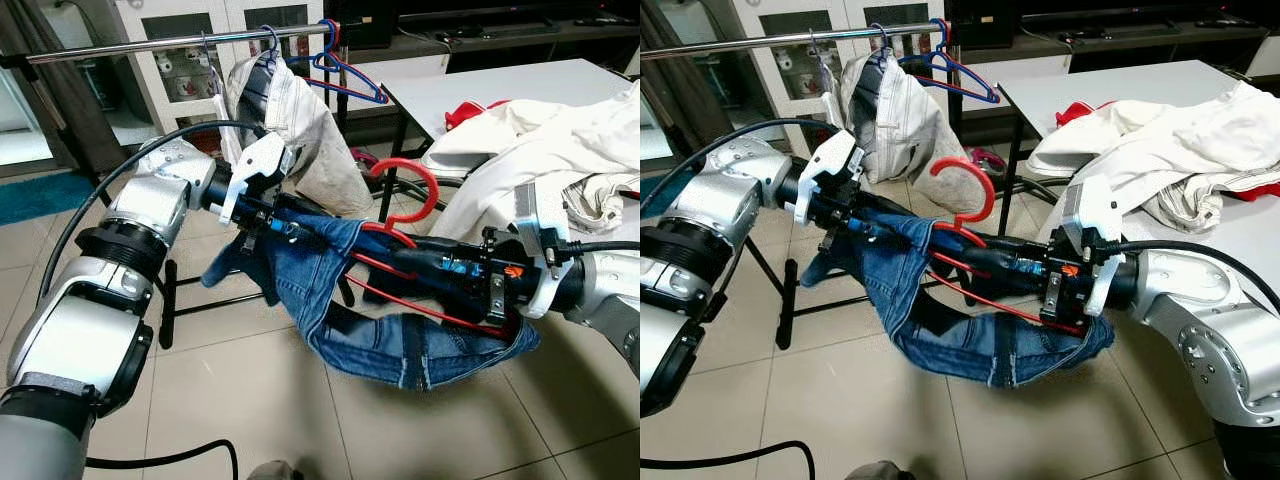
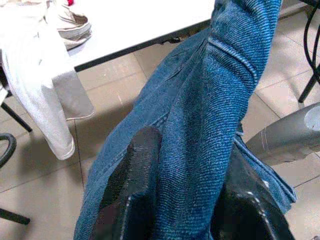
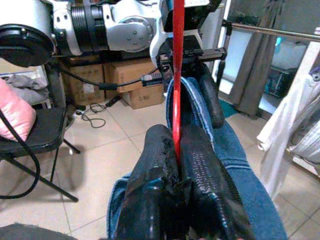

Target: Hang hanger

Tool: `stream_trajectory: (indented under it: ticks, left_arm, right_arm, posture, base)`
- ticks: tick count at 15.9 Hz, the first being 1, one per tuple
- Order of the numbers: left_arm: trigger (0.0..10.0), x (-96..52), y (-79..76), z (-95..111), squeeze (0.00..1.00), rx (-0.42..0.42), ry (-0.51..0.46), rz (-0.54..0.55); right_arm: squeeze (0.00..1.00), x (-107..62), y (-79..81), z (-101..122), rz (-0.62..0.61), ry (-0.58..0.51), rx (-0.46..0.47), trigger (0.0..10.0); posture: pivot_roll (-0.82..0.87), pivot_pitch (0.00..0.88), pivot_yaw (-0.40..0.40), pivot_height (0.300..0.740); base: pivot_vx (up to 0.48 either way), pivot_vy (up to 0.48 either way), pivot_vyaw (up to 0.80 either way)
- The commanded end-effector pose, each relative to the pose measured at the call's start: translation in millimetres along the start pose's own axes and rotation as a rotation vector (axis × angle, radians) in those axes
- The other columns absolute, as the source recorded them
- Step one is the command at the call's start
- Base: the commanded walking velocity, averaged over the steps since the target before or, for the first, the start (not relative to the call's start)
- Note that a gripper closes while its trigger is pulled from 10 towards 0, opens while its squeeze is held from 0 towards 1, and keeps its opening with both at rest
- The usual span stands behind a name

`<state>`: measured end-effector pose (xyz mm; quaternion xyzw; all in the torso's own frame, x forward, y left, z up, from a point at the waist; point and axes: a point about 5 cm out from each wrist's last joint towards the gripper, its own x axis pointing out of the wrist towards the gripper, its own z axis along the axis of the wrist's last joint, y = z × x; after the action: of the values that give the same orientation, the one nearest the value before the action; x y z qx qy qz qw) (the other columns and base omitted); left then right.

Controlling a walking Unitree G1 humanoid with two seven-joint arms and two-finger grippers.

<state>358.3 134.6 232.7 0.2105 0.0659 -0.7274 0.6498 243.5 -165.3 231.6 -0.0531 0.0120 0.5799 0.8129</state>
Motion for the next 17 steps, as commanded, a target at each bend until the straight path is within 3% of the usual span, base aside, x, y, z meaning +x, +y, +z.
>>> stream_trajectory:
  ticks: [1,7,9,10,14,17]
  left_arm:
    - [0.0,2.9,1.4,3.8,0.0,0.018,0.015,-0.017]
    - [0.0,8.9,-6.1,-8.3,0.0,0.004,0.025,-0.048]
    - [0.0,8.3,-5.6,-5.7,0.0,-0.008,-0.025,-0.035]
    - [0.0,6.5,-5.0,-3.9,0.0,-0.015,-0.05,-0.025]
    - [0.0,-3.2,-6.8,-10.1,0.0,-0.042,-0.064,0.014]
    - [0.0,-13.5,-8.3,-20.3,0.0,-0.073,-0.044,0.082]
  right_arm:
    - [0.0,1.0,3.3,15.1,0.036,-0.055,-0.048,10.0]
    - [0.0,1.8,0.4,18.9,0.046,-0.073,-0.046,10.0]
    - [0.0,2.6,-2.2,20.4,0.041,-0.074,-0.033,10.0]
    - [1.0,2.3,-3.0,20.0,0.038,-0.072,-0.016,10.0]
    - [1.0,-2.4,-3.5,19.2,0.037,-0.068,-0.001,10.0]
    - [1.0,-23.0,-4.8,27.9,-0.002,-0.097,-0.01,10.0]
  posture:
    - [0.0,0.0,0.093,0.74]
    - [0.0,0.0,0.081,0.74]
    - [0.0,0.0,0.081,0.74]
    - [0.0,0.0,0.081,0.74]
    - [0.0,0.0,0.08,0.74]
    - [0.01,0.0,0.078,0.74]
  base:
    - [0.0,0.0,0.0]
    - [0.0,0.0,0.0]
    - [0.0,0.0,0.0]
    - [0.0,0.0,0.0]
    - [0.0,0.0,0.0]
    - [0.0,0.0,0.0]
